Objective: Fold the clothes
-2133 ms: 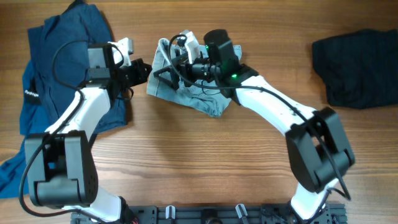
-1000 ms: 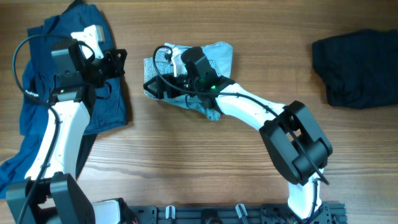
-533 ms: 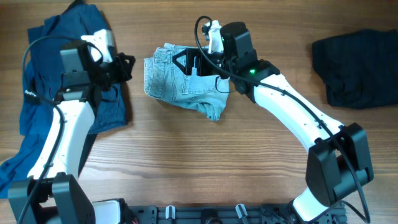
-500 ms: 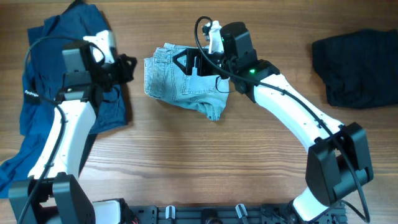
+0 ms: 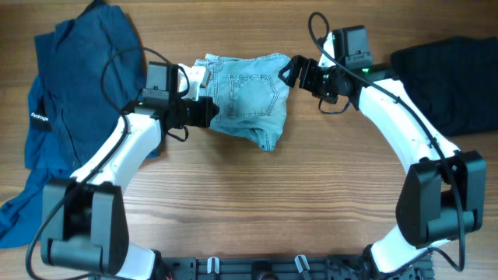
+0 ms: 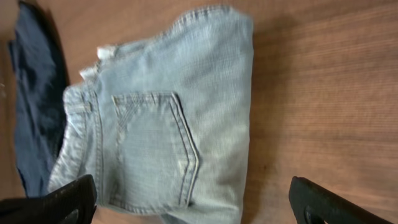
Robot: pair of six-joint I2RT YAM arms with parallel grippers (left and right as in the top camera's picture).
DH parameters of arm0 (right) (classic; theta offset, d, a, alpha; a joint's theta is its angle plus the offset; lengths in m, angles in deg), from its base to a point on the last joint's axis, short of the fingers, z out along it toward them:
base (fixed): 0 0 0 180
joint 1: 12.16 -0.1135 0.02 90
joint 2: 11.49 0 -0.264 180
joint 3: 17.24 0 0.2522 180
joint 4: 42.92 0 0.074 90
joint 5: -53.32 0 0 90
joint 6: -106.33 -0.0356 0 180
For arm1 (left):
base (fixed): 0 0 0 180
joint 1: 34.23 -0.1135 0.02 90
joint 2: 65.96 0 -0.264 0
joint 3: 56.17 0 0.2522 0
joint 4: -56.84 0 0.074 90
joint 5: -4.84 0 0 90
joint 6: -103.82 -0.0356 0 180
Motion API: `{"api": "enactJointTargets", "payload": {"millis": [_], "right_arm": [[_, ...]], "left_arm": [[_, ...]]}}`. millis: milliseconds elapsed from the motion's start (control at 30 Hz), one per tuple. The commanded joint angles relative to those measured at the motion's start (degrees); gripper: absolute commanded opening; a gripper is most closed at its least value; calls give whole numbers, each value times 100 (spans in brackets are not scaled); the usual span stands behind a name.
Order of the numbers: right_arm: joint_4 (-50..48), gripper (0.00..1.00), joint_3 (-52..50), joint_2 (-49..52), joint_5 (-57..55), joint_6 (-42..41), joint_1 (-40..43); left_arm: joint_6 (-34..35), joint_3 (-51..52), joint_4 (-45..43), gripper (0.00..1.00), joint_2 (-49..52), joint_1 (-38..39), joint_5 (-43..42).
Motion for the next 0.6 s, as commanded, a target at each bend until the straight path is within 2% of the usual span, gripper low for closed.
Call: {"api": "enactJointTargets", "payload": {"millis": [0,100,300,500,533,567], "right_arm": [[68,99,-15,63,-210,107,-83],[90,100,-15,66,-210,170,-79],[175,100,-15,68,-332,236,-79],[267,100,-15,63,-330,404,-83],[310,100,-15,63,-302,470,-83],[387,100,-15,63,-269,575,-85]], "left_arm": [[-304,-76,92,4,509,-24,1176],[-304,-76,50,4,927,-39,1705],[-256,-79,-295,4,1346,-44,1751],[-254,-79,-308,4,232,-44,1469],[-256,-79,-304,8,33,-44,1473],[-256,-79,-308,18,-295,-46,1495]]}}
